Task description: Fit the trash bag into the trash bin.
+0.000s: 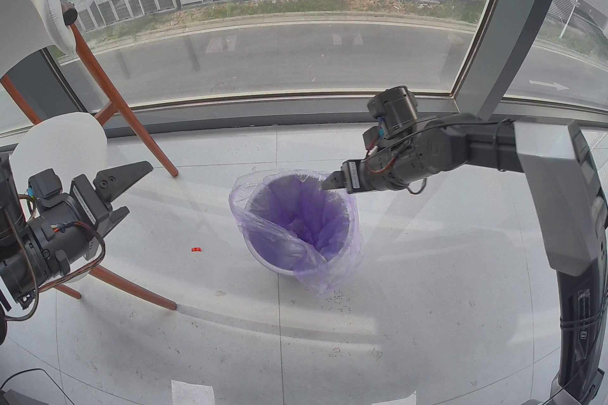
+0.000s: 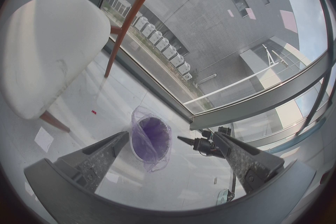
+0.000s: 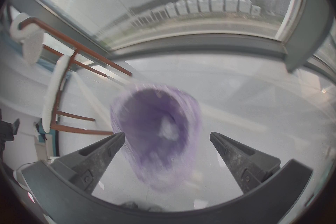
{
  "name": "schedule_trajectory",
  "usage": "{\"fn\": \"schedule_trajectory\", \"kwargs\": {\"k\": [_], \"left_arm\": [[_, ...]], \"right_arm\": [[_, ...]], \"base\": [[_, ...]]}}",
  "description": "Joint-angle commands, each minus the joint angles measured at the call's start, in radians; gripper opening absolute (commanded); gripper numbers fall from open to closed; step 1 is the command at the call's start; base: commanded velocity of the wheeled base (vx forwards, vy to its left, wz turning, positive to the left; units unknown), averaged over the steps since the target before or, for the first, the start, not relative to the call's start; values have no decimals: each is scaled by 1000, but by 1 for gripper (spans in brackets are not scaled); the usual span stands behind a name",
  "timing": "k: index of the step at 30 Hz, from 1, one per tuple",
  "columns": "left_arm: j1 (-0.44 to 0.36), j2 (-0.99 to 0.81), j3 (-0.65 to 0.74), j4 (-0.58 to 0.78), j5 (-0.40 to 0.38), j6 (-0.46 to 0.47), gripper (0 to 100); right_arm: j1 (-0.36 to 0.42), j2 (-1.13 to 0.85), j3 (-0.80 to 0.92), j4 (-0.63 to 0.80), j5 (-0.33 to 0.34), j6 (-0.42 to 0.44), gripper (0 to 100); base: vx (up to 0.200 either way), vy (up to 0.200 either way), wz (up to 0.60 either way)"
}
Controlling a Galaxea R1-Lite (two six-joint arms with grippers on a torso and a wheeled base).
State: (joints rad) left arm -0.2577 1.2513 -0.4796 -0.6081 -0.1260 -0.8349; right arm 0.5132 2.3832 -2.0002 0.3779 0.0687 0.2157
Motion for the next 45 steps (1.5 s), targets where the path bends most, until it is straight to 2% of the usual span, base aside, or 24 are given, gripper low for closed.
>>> {"fn": "schedule_trajectory", "kwargs": {"k": [1,3,4,6,9,11,12,14,15,17,18,20,23,24,25,26,28,29,30,32,36,38,42,45], "left_arm": [[97,-227,16,-29,11,83,100],[123,-303,29,21,11,122,100],[130,-360,41,71,12,138,100],[135,-447,58,156,14,158,100],[132,-627,88,346,11,198,100],[135,-702,93,452,12,246,100],[135,-702,93,452,12,246,100],[138,-790,98,620,37,335,100],[140,-811,101,653,52,353,100],[138,-883,128,723,100,395,100],[138,-911,153,743,118,410,100],[141,-954,205,758,160,435,100],[159,-1037,299,760,278,451,100],[173,-1067,323,761,307,451,100],[179,-1079,332,763,315,451,100],[222,-1124,355,784,322,448,100],[301,-1161,354,792,312,444,100],[301,-1161,354,792,312,444,100],[317,-1165,355,792,289,450,100],[310,-1167,360,792,262,484,100],[310,-1168,383,768,220,686,100],[310,-1168,417,711,212,763,100],[310,-1167,480,570,209,793,100],[310,-1167,477,582,210,787,100]], "right_arm": [[-105,-314,0,681,-190,120,100],[-110,-424,0,1081,-195,162,100],[-97,-495,0,1193,-191,186,100],[-82,-567,0,1193,-170,251,100],[39,-699,0,1193,-76,600,100],[111,-797,0,1193,-69,763,100],[111,-797,0,1193,-69,763,100],[266,-1038,0,1193,-61,794,100],[284,-1099,41,1193,-63,794,100],[255,-1262,425,1193,-113,792,100],[212,-1340,597,1162,-182,792,100],[154,-1469,903,882,-326,786,100],[54,-1676,1364,305,-460,654,100],[-19,-1754,1492,85,-464,580,100],[-53,-1785,1548,-8,-461,547,100],[-173,-1863,1736,-318,-452,424,100],[-265,-1894,1934,-603,-395,294,100],[-265,-1894,1934,-603,-395,294,100],[-285,-1963,2000,-691,-276,177,100],[-308,-2081,1994,-570,-165,80,100],[-297,-2323,1993,-404,3,-197,100],[-298,-2279,2000,-392,-23,-269,100],[-321,-2288,1999,-369,-93,-242,100],[-472,-2291,1994,-355,-87,-240,100]], "base": [[0,0,0],[0,0,0],[0,0,0],[0,0,0],[0,0,0],[0,0,0],[0,0,0],[0,0,0],[0,0,0],[0,0,0],[0,0,0],[0,0,0],[0,0,0],[0,0,0],[0,0,0],[0,0,0],[0,0,0],[0,0,0],[0,0,0],[0,0,0],[0,0,0],[0,0,0],[0,0,0],[0,0,0]]}}
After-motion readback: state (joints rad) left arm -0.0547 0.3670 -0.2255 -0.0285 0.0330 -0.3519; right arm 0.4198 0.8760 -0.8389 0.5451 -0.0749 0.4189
